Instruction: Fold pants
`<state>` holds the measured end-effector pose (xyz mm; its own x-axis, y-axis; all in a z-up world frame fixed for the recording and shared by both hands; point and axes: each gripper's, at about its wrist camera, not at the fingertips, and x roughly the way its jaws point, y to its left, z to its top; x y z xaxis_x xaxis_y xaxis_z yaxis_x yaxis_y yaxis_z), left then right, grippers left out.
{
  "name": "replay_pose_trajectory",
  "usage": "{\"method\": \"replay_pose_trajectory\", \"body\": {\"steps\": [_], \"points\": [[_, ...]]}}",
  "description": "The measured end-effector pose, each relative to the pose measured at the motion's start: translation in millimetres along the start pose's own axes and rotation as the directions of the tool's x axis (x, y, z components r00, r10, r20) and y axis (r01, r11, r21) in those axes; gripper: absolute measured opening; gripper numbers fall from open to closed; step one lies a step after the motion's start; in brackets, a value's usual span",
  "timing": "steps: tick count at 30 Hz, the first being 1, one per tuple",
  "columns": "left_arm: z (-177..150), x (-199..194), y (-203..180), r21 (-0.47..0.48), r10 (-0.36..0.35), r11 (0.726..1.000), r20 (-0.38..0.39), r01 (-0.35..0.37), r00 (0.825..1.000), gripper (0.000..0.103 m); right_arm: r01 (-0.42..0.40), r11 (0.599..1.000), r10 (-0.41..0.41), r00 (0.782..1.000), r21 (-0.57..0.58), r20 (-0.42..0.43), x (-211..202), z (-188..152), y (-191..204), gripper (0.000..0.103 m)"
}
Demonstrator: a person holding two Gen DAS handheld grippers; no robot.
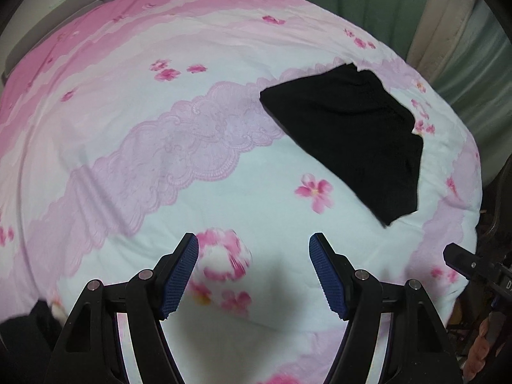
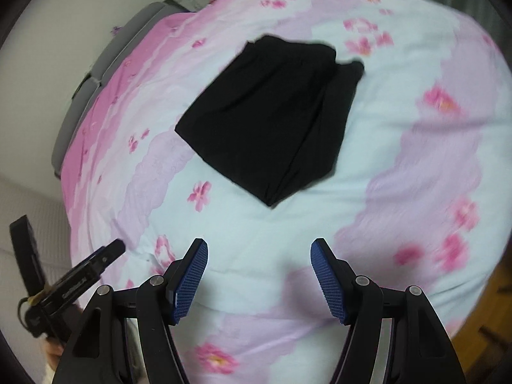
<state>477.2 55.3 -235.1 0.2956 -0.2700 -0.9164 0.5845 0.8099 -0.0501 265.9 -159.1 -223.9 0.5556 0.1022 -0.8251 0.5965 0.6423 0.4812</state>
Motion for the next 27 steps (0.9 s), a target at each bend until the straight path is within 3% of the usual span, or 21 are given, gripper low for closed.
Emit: {"method": "replay_pose_trajectory", "body": {"steps": [8,12,14,19,23,27], "points": [[8,53,5,0.054,-0.019,0.998,0.002,0.019,1.000,0.071,-0.075,0.981,0.067,0.996,0.180,0.051,74,-8,-16,0.075],[10,76,5,0.071,-0.024,0.997,-0.006,0.025,1.000,0.071,-0.141,0.935,0.117,0.989,0.325,0.093,108,-13,-38,0.080],[12,82,6,0.083,-0.041,0.996,-0.003,0.041,0.999,0.071,-0.207,0.903,0.155,0.974,0.377,0.163,116,-16,-45,0.085],[40,93,7,0.057,-0.158,0.986,0.034,0.156,0.987,0.071,-0.305,0.859,0.221,0.945,0.410,0.240,125,-7,-46,0.086],[81,116,2,0.036,-0.226,0.974,0.048,0.224,0.973,0.071,-0.312,0.862,0.224,0.941,0.399,0.253,134,3,-40,0.083],[116,152,0,-0.040,-0.323,0.945,0.018,0.323,0.946,0.071,-0.291,0.861,0.196,0.946,0.417,0.257,139,8,-38,0.075]]}}
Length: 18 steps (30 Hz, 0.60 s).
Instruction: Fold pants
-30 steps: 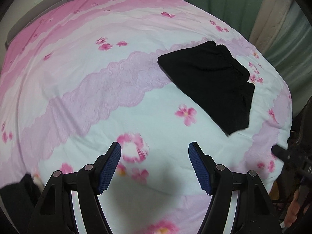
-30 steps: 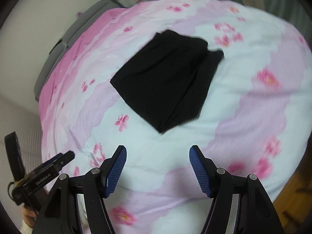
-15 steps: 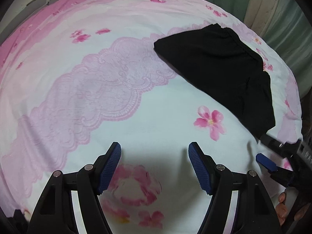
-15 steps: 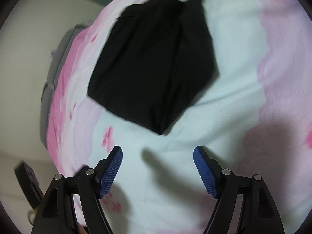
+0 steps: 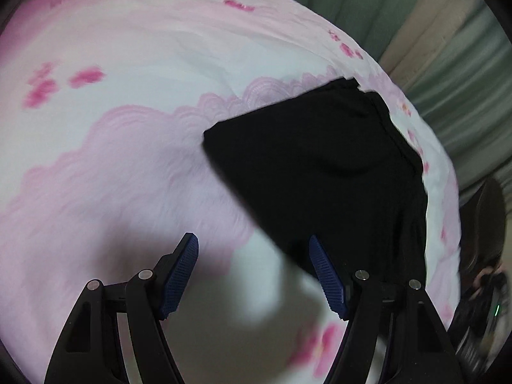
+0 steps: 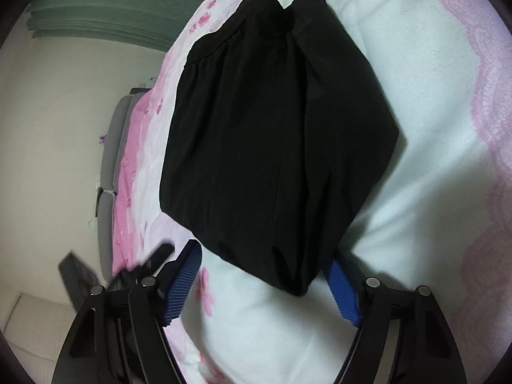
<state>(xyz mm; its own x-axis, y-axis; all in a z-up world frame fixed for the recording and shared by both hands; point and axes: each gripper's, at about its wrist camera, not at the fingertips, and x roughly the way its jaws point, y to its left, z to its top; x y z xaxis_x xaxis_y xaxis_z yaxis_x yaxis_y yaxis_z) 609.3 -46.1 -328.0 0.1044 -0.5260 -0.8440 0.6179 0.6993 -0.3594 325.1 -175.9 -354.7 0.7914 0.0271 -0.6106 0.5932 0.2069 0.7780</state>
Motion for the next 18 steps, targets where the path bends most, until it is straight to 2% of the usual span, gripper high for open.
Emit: {"method": "replay_pose_trajectory", "body": {"steps": [3,7,10,12,14,16,18], "points": [[14,15,6,-0.065,-0.070,0.995,0.011,0.070,0.998,0.072,0.007,1.000,-0.007,1.000,-0.022,-0.004,1,0,2,0.070],[27,32,10,-0.127,-0.143,0.981,0.038,0.147,0.989,0.079,0.000,1.000,0.000,1.000,-0.003,-0.006,3,3,-3,0.062],[35,42,8,-0.138,-0.156,0.977,0.045,0.160,0.987,0.079,-0.006,1.000,0.006,1.000,0.019,0.000,7,5,-10,0.058],[39,48,2,-0.142,-0.133,0.980,0.040,0.138,0.990,0.070,-0.010,0.999,0.009,1.000,0.037,0.005,10,8,-10,0.058],[41,50,0,-0.135,-0.092,0.986,0.016,0.094,0.996,0.038,-0.005,0.999,0.005,1.000,0.040,0.001,14,12,-7,0.046],[43,51,1,-0.142,-0.129,0.982,-0.009,0.126,0.992,0.023,0.002,1.000,-0.002,1.000,0.022,-0.023,16,13,-7,0.025],[43,42,1,-0.144,-0.141,0.980,-0.003,0.139,0.990,0.015,-0.012,1.000,0.013,0.998,0.006,-0.058,13,15,-9,0.019]]}}
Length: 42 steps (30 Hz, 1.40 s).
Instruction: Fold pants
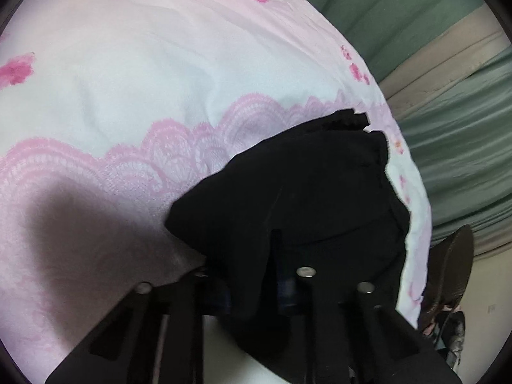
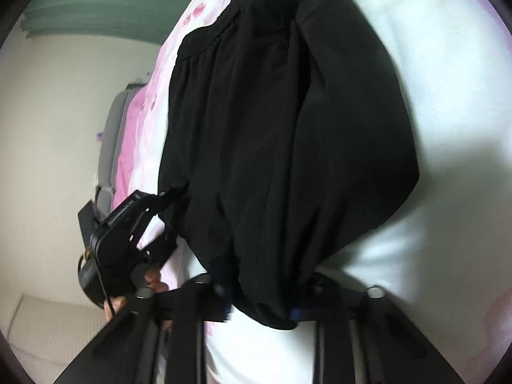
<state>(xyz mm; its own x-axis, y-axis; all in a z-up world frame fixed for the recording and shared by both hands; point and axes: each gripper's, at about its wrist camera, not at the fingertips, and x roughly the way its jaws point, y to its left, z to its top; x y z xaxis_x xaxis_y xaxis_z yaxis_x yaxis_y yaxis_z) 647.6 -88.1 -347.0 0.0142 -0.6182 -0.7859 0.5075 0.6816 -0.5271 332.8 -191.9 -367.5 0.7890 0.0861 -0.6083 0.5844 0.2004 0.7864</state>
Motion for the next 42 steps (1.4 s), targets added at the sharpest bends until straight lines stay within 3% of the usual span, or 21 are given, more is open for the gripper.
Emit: {"method": "replay_pose_trajectory", "body": {"steps": [3,7,9,14,18,23,32,42], "points": [[-2,-17,-12,0.036,0.045,0.998,0.026,-0.046,0.999,0.014,-0.012,1.000,0.012,1.000,-0.011,-0.003,-14,2,-1,0.011],[-7,-40,-33,0.087,0.112,0.990,0.044,-0.115,0.993,0.014,0.014,0.988,-0.012,1.000,-0.153,0.015,-40,9,22,0.011],[-13,-56,-45,0.116,0.142,0.982,0.051,-0.147,0.989,0.013,0.019,0.985,-0.017,1.000,-0.169,0.015,-50,15,31,0.011],[-26,-100,-73,0.185,0.164,0.967,0.087,-0.177,0.983,0.013,0.051,0.962,-0.043,0.998,-0.270,0.035,-87,22,62,0.010],[-41,-142,-95,0.200,0.139,0.967,0.109,-0.159,0.984,0.012,0.029,0.944,-0.016,0.999,-0.330,0.041,-126,19,88,0.010],[-69,-203,-108,0.111,0.037,0.993,0.100,-0.048,0.994,0.011,-0.021,0.928,0.039,0.998,-0.373,0.042,-174,8,115,0.010],[-186,-313,-137,0.040,0.026,0.999,0.159,-0.033,0.987,0.011,-0.138,0.893,0.139,0.990,-0.429,-0.030,-270,-52,137,0.010],[-345,-436,-151,0.030,0.046,0.998,0.262,-0.056,0.964,0.011,-0.196,0.817,0.164,0.981,-0.542,-0.108,-374,-184,122,0.010]]}}
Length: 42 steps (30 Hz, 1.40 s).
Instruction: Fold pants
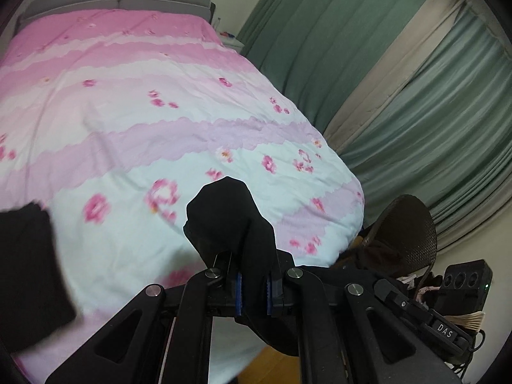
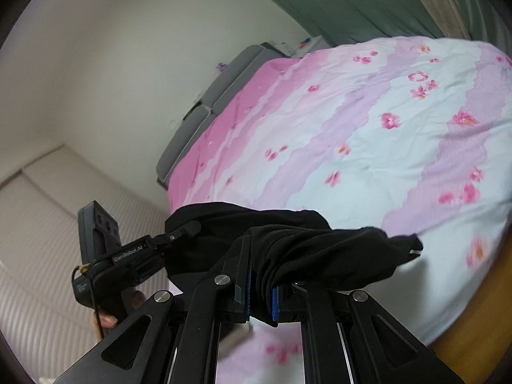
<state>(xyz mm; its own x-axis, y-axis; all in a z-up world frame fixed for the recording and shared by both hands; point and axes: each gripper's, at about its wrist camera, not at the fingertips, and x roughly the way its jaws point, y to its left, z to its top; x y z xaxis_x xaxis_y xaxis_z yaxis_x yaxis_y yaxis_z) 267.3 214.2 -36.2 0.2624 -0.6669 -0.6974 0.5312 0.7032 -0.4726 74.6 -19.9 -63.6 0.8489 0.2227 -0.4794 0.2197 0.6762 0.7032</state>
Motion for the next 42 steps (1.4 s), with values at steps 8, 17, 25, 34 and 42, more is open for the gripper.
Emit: {"method": "replay_pose_trajectory", "body": {"steps": [8,17,25,34,42], "points": [[-70,-94,19,0.003,0.058,0.998,0.030,-0.059,0.998,0.011,-0.002,0.995,-0.003,0.999,-0.103,-0.042,-44,-87,77,0.010],[-89,-170,55,0.030,0.096,0.995,0.065,-0.098,0.993,0.011,-0.051,0.983,0.034,0.994,-0.176,-0.100,-43,-136,144,0.010],[-60,-221,129,0.087,0.042,0.995,0.062,-0.048,0.997,0.011,-0.073,0.979,0.057,0.995,-0.189,-0.085,-13,-164,210,0.010],[10,-251,233,0.082,-0.017,0.996,0.014,0.016,1.000,0.011,-0.031,0.997,0.031,1.000,-0.077,0.003,56,-200,280,0.010],[79,-222,294,0.061,-0.043,0.997,0.003,0.043,0.999,0.011,0.016,0.999,-0.016,1.000,-0.044,0.007,118,-203,316,0.010]]}}
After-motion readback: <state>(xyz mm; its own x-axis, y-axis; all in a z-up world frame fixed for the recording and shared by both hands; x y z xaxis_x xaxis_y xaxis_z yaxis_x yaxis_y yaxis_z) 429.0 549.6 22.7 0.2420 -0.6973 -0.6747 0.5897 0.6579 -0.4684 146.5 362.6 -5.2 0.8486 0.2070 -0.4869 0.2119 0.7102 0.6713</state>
